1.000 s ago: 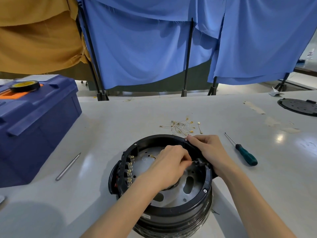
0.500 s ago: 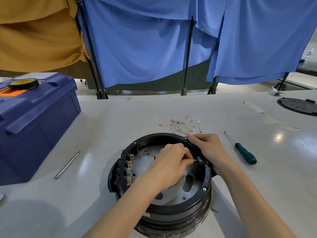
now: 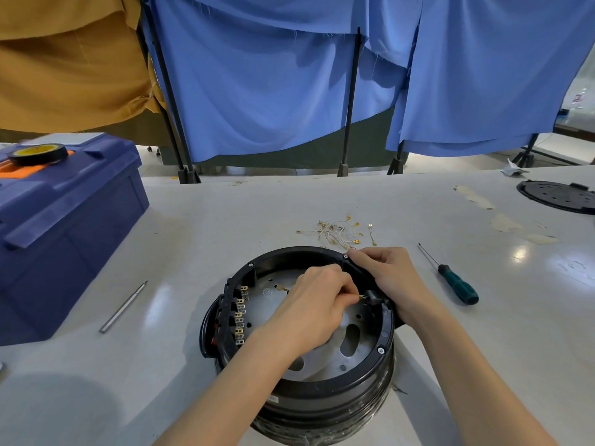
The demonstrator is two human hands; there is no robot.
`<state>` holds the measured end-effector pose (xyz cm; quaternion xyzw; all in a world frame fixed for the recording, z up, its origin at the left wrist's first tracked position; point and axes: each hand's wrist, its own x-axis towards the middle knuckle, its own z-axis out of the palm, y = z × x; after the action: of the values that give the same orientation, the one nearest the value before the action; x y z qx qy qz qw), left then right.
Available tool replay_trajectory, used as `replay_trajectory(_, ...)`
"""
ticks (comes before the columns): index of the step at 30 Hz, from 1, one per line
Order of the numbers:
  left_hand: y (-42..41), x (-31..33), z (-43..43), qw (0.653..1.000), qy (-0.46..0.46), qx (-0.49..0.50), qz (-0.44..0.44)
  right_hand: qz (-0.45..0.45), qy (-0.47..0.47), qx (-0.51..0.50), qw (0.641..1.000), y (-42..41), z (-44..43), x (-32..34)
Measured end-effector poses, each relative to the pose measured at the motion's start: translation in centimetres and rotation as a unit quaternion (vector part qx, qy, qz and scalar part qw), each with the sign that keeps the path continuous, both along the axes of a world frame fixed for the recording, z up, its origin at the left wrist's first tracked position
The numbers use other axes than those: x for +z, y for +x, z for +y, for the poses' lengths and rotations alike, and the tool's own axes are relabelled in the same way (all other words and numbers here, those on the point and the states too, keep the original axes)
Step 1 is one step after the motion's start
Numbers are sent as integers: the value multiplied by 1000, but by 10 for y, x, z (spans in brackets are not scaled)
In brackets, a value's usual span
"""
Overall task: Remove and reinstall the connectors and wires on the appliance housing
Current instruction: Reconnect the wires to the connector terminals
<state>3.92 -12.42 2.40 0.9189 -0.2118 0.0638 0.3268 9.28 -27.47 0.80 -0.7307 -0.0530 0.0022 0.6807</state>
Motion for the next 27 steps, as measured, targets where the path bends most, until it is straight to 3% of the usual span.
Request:
replay_trajectory(15, -3, 2, -1, 1000, 11, -6, -4, -4, -21, -2, 1000, 0, 0, 1)
replay_trajectory(27, -5, 9, -3, 991, 117, -52, -43, -56, -120, -11, 991, 2, 9, 6)
